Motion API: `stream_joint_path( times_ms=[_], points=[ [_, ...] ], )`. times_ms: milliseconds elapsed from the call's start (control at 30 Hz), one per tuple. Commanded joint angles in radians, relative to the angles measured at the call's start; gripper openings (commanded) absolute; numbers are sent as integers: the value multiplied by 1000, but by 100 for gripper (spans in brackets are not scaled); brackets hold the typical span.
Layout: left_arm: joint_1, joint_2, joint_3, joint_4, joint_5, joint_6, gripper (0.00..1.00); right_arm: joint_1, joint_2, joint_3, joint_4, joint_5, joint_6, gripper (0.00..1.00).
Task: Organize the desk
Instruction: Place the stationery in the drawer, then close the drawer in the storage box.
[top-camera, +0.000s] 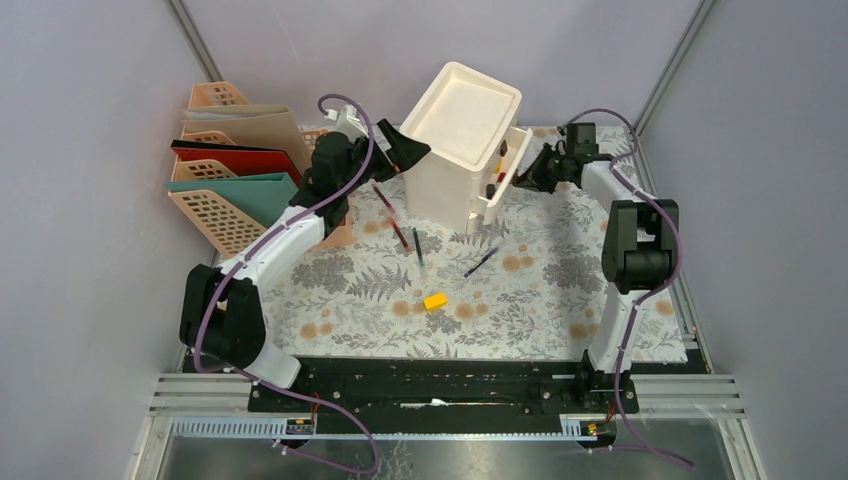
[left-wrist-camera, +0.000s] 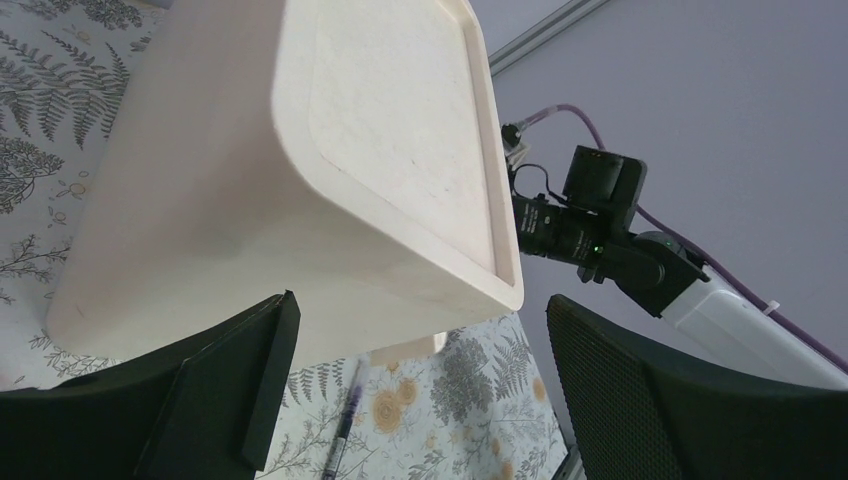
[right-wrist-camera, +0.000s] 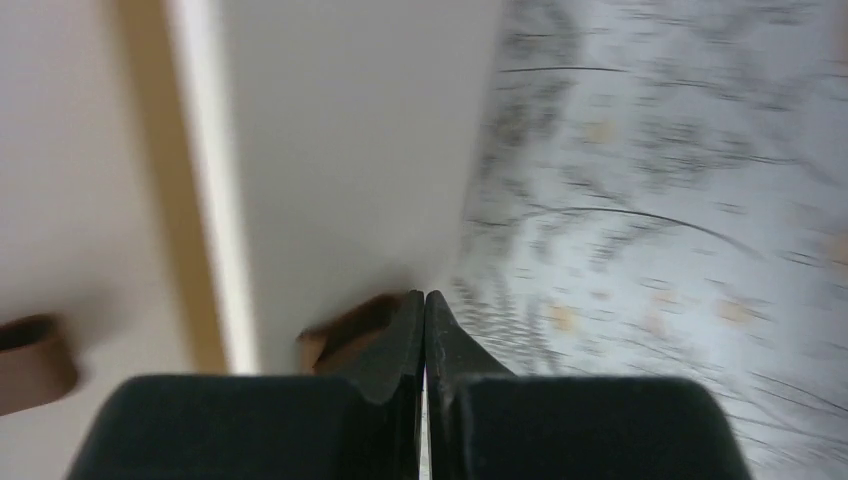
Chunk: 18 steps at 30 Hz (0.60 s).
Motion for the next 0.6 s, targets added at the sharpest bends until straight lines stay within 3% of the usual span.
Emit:
stream_joint_path(
  times_ms=[0,233,567],
  points=[
    [-9,-1,59,-1,-30,25,99,75,-14,86,182,-195,153,0],
    [-12,34,96,-37,-50,19,99,110,89,124,239,-195,224,8],
    [-73,94,292,-354,-429,-93,99,8,-134,40,105,-168,-267,23]
  ],
)
